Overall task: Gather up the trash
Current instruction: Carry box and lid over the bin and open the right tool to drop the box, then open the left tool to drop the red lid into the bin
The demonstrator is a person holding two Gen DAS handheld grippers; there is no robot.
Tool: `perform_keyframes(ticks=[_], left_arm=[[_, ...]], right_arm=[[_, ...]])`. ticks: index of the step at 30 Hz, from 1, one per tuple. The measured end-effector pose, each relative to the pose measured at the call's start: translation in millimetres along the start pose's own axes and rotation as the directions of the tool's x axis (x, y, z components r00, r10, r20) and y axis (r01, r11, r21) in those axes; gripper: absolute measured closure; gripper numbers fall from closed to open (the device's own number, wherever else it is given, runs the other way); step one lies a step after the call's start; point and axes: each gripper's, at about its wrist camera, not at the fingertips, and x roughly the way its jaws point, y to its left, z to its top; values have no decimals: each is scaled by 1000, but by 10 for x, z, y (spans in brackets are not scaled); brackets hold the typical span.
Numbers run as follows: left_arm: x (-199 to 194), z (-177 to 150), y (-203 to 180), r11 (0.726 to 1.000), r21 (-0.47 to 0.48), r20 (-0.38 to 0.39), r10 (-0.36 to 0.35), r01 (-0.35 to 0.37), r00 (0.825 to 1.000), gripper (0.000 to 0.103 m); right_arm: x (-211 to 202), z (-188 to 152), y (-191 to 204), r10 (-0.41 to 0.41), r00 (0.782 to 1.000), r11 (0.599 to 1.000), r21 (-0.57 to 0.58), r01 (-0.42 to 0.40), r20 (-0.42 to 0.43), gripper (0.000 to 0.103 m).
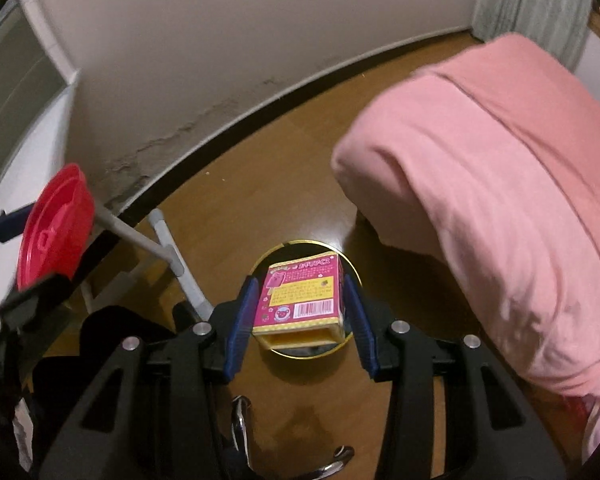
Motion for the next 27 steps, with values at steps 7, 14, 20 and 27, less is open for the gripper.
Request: perform_keyframes(ticks=[7, 14, 20, 27], left_arm=[[419, 93, -161, 1000, 10, -67, -26, 26, 997, 26], [579, 107, -221, 999, 17, -90, -39, 40, 995, 25], [769, 37, -242, 999, 15, -120, -49, 52, 992, 25], [957, -19, -267, 998, 16, -147, -65, 68, 987, 22]], right_arm=[[316, -89, -276, 39, 997, 999, 36, -36, -64, 59], [471, -55, -342, 80, 995, 995, 68, -76, -67, 45], [533, -38, -365, 72, 994, 994, 90, -65, -76, 39], [554, -14, -467, 42, 997, 990, 139, -32, -71, 37]])
